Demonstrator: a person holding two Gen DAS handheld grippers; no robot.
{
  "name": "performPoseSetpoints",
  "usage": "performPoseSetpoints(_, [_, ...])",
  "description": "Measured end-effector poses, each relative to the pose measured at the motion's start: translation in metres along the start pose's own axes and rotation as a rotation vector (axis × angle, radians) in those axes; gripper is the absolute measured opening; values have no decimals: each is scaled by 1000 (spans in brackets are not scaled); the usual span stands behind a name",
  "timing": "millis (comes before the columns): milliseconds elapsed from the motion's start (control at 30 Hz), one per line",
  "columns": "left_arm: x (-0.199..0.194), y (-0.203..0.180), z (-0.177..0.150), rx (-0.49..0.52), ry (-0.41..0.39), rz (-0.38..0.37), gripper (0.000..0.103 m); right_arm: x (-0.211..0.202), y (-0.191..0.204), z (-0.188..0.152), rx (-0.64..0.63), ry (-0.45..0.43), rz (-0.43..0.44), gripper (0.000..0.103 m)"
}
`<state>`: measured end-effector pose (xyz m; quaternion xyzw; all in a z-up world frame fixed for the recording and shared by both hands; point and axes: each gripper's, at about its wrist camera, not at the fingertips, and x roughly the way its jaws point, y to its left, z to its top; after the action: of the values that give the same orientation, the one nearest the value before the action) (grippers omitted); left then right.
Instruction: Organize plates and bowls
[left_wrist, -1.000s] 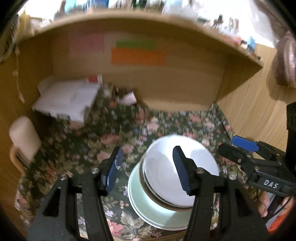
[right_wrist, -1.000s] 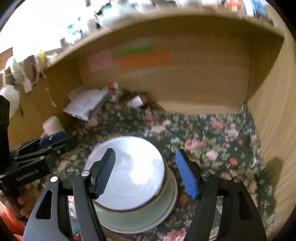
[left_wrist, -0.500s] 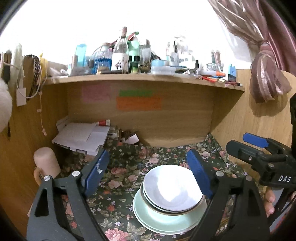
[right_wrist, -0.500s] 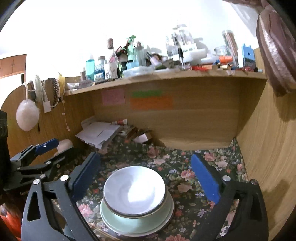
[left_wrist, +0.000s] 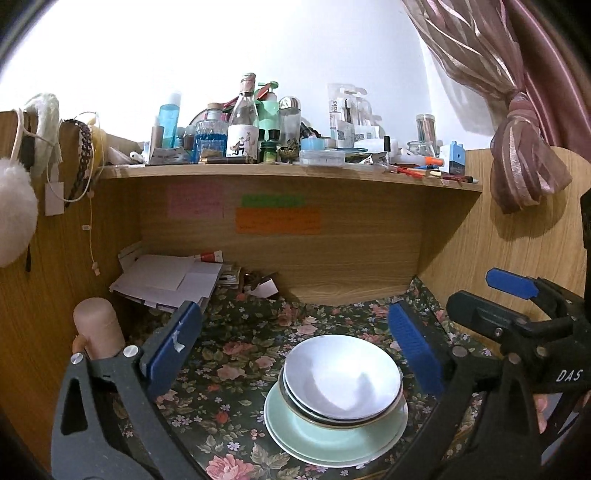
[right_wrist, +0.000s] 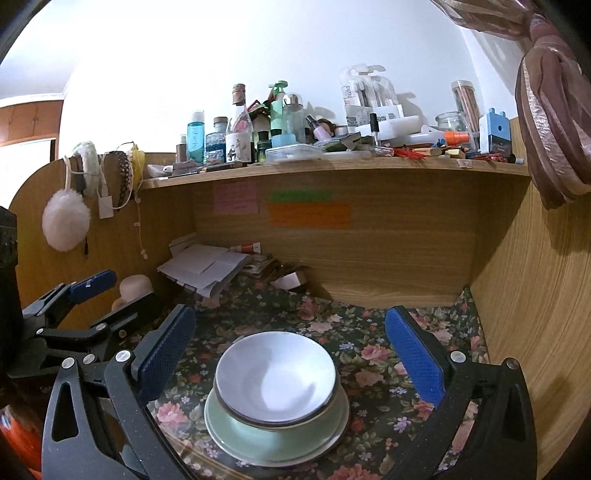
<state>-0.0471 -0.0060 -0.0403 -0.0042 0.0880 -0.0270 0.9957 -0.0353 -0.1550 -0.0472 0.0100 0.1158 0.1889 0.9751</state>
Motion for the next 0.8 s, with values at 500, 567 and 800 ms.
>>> performPoseSetpoints(500, [-2, 1, -1, -5, -3, -2, 103, 2, -2, -1, 31, 9, 17, 103])
performPoseSetpoints(567, [-1, 1, -1, -7, -2, -2, 103, 2, -2, -1, 30, 9, 15, 103])
performPoseSetpoints(800, [1, 1, -2, -8, 3, -5, 103, 3, -4, -1, 31, 8, 21, 103])
